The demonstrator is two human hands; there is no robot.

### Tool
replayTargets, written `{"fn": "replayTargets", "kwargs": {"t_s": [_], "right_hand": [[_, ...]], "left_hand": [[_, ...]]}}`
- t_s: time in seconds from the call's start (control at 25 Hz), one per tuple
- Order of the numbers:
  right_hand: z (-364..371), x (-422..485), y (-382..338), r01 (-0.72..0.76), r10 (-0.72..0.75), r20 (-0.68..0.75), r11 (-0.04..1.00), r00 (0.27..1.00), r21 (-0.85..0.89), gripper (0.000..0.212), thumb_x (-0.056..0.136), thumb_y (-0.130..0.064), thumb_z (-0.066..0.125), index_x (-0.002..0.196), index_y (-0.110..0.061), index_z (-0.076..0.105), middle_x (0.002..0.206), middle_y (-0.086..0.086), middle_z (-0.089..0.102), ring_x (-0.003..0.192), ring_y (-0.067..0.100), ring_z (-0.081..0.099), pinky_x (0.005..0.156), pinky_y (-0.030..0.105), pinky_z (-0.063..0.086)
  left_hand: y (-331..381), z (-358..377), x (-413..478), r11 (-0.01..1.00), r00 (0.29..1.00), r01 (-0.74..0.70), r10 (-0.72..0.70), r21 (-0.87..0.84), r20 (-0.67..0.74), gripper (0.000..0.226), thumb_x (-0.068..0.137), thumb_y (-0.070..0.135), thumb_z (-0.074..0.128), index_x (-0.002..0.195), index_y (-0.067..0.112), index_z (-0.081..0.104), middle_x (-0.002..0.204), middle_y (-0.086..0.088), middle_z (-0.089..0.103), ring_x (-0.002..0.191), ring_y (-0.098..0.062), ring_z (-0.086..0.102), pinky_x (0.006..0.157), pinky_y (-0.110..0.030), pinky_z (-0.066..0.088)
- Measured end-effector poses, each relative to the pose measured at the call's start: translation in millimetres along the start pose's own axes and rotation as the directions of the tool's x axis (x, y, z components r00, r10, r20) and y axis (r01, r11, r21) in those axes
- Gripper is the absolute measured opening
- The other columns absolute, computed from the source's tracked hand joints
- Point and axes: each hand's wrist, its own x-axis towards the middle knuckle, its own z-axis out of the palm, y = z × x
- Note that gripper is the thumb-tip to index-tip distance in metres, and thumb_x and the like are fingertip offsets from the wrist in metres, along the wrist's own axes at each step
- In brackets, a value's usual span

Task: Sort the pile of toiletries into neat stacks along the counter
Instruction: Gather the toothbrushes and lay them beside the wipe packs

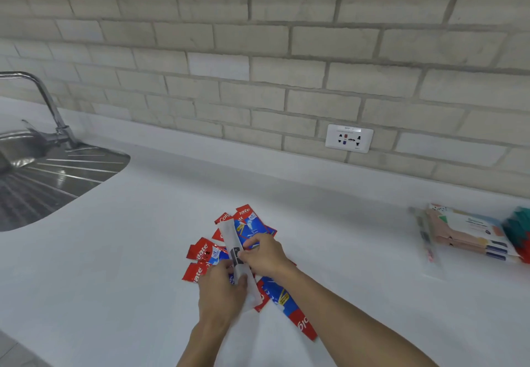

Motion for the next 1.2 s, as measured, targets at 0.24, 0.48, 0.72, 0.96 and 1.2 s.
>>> {"fn": "replayTargets", "kwargs": {"t_s": [0.24, 0.48, 0.72, 0.96, 1.2], "right_hand": [[7, 3, 8, -0.096, 0.093, 0.03, 0.986, 0.995, 0.138, 0.017, 0.082, -0.022, 0.074, 0.098, -0.018, 0.071, 0.104, 0.003, 0.071, 0.093, 0.021, 0.07, 0.08, 0.039, 0.06], [2, -1, 5, -0.108, 0.099, 0.044, 0.939, 0.994, 0.328, 0.007, 0.086, -0.017, 0.068, 0.083, -0.024, 0.067, 0.103, 0.005, 0.069, 0.095, 0.024, 0.068, 0.083, 0.043, 0.059], [-21, -4, -3, -0.072, 0.068, 0.027, 0.858, 0.997, 0.509, 0.007, 0.09, -0.007, 0.059, 0.093, -0.008, 0.066, 0.099, 0.015, 0.072, 0.087, 0.025, 0.072, 0.077, 0.039, 0.06], [-73, -13, 5, -0.021, 0.061, -0.045, 0.791, 0.997, 0.611, 0.01, 0.092, -0.017, 0.062, 0.096, -0.007, 0.06, 0.093, 0.014, 0.07, 0.073, 0.026, 0.068, 0.067, 0.036, 0.058], [-141, -25, 26, 0.054, 0.061, -0.166, 0.789, 0.984, 0.612, 0.017, 0.087, -0.011, 0.069, 0.098, -0.002, 0.06, 0.085, 0.013, 0.066, 0.059, 0.02, 0.058, 0.063, 0.032, 0.055]], "left_hand": [[0, -8, -6, 0.992, 1.0, 0.009, -0.008, -0.125, 0.005, 0.041, 0.083, 0.02, 0.071, 0.121, 0.01, 0.06, 0.099, 0.004, 0.066, 0.082, -0.007, 0.053, 0.061, -0.009, 0.035], [3, -16, -1, 0.977, 1.0, 0.009, -0.004, -0.214, 0.023, 0.037, 0.086, 0.023, 0.068, 0.12, 0.01, 0.06, 0.097, 0.007, 0.059, 0.086, -0.009, 0.054, 0.059, -0.007, 0.036], [17, -16, 13, 0.972, 0.987, 0.014, 0.025, -0.234, 0.161, 0.026, 0.091, 0.03, 0.061, 0.109, 0.013, 0.067, 0.085, 0.011, 0.064, 0.073, -0.007, 0.062, 0.051, -0.012, 0.044], [51, -2, 14, 0.957, 0.954, 0.019, 0.069, -0.29, 0.291, 0.02, 0.091, 0.032, 0.061, 0.102, 0.017, 0.067, 0.092, 0.004, 0.069, 0.078, -0.008, 0.066, 0.052, -0.015, 0.051], [97, 23, 7, 0.93, 0.899, -0.047, 0.199, -0.365, 0.391, 0.016, 0.092, 0.022, 0.061, 0.082, 0.019, 0.073, 0.074, 0.002, 0.074, 0.066, -0.01, 0.07, 0.061, -0.023, 0.056]]}}
